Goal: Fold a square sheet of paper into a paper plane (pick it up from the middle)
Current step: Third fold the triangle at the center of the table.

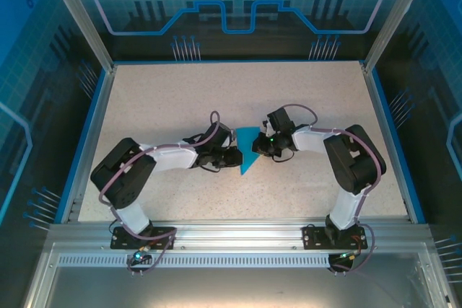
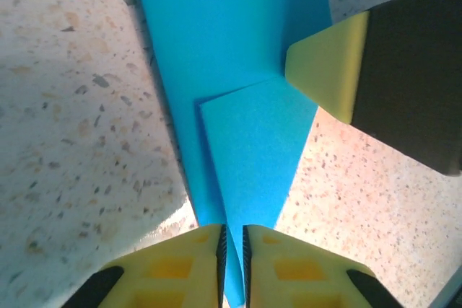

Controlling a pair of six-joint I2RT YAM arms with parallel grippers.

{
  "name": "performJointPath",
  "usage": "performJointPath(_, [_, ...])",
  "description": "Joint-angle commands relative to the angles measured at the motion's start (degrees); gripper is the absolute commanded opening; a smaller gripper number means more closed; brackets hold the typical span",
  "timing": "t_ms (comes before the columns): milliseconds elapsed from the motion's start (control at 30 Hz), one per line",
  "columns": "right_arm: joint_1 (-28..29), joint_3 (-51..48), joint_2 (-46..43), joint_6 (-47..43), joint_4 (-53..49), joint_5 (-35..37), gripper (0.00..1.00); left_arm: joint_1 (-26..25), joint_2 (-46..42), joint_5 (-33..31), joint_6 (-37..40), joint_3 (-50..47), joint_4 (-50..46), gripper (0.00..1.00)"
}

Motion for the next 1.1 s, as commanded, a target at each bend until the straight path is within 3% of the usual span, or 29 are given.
performJointPath(0, [-0.1, -0.1, -4.0, -1.8, -3.3, -0.8, 0.15, 0.3, -5.9, -3.0, 0.2, -2.6, 1.3, 0.41])
performJointPath(100, [0.2, 0.7, -5.8, -2.7, -5.3, 0.0, 0.15, 0.3, -10.7, -6.8, 0.3, -4.1, -0.3, 0.66])
performJointPath(133, [0.1, 1.0, -6.1, -2.9, -5.8, 0.0, 0.15, 0.4, -12.0, -8.5, 0.5, -4.0, -1.6, 0.86])
performJointPath(167, [0.2, 1.0, -6.4, -2.9, -5.9, -0.1, 0.15, 0.3, -13.0, -9.9, 0.8, -4.0, -2.7, 0.98])
performJointPath(267, [0.4, 0.9, -7.3, -3.0, -6.2, -0.3, 0.16, -0.5, -15.4, -19.0, 0.2, -3.1, -8.2, 0.98])
performJointPath(400, [0.5, 1.6, -6.3, -4.4, -6.9, 0.4, 0.16, -6.6, -18.9, -33.5, 2.0, -2.7, -12.3, 0.99])
performJointPath(600, [1.0, 4.6, -2.2, -5.6, -7.9, 1.0, 0.16, -6.7, -23.2, -36.0, -0.7, -2.3, -17.1, 0.98])
performJointPath(700, [1.1, 5.8, 0.7, -5.7, -9.6, 1.5, 0.14, -5.4, -27.4, -34.1, 0.1, -4.9, -15.6, 0.99])
performJointPath(867, [1.5, 4.2, -4.7, -6.8, -9.3, 1.5, 0.18, -4.8, -37.1, -34.2, 7.7, -13.1, -8.3, 0.98])
performJointPath(1000, [1.4, 4.1, -10.2, -8.5, -13.3, 3.9, 0.23, -3.9, -43.1, -33.4, 6.3, -15.2, -11.1, 0.99])
performJointPath(1067, [1.0, 2.9, -12.2, -8.6, -14.8, 5.3, 0.29, -3.9, -45.6, -33.8, 2.8, -13.9, -17.4, 0.99])
